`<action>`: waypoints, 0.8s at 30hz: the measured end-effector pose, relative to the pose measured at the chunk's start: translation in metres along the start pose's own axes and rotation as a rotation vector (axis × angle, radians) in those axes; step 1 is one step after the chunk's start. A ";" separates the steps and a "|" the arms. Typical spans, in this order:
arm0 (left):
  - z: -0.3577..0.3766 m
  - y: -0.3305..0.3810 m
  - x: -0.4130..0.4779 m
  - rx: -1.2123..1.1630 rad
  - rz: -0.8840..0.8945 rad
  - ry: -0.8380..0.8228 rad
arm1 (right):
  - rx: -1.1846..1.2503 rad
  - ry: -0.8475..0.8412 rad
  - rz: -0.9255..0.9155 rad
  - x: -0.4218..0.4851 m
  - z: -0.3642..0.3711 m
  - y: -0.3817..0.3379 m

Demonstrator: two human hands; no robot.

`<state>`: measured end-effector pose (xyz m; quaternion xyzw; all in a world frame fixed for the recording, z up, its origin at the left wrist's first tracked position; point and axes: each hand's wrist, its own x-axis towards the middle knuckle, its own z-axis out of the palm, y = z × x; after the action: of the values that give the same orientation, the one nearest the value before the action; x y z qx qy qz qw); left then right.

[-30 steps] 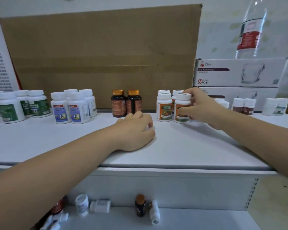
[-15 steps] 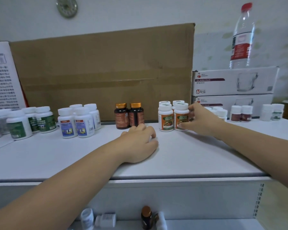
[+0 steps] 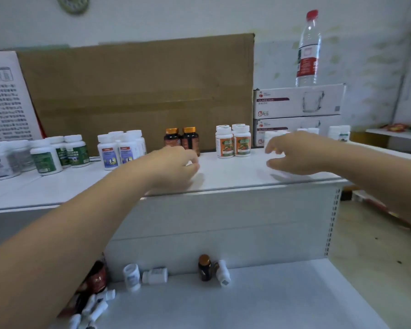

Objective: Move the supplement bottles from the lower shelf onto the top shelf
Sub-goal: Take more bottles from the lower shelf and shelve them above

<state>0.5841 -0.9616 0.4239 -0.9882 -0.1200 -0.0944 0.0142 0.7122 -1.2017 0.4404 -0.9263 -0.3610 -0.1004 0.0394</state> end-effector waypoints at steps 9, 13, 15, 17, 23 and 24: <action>0.031 -0.011 -0.170 -0.050 0.155 0.191 | -0.008 -0.067 0.004 -0.149 0.034 -0.050; 0.095 -0.030 -0.216 -0.091 0.075 0.120 | 0.008 -0.136 0.001 -0.191 0.094 -0.067; 0.137 -0.043 -0.227 -0.136 -0.036 0.048 | 0.039 -0.182 0.023 -0.201 0.134 -0.074; 0.182 -0.052 -0.235 -0.212 -0.132 -0.002 | 0.087 -0.237 0.065 -0.205 0.176 -0.081; 0.289 -0.065 -0.215 -0.525 -0.367 -0.024 | 0.313 -0.360 0.202 -0.173 0.277 -0.105; 0.302 -0.065 -0.205 -0.566 -0.401 -0.016 | 0.355 -0.358 0.226 -0.163 0.291 -0.108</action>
<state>0.4284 -0.9308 0.0886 -0.9105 -0.2810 -0.1173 -0.2799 0.5681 -1.1874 0.1215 -0.9423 -0.2683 0.1349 0.1478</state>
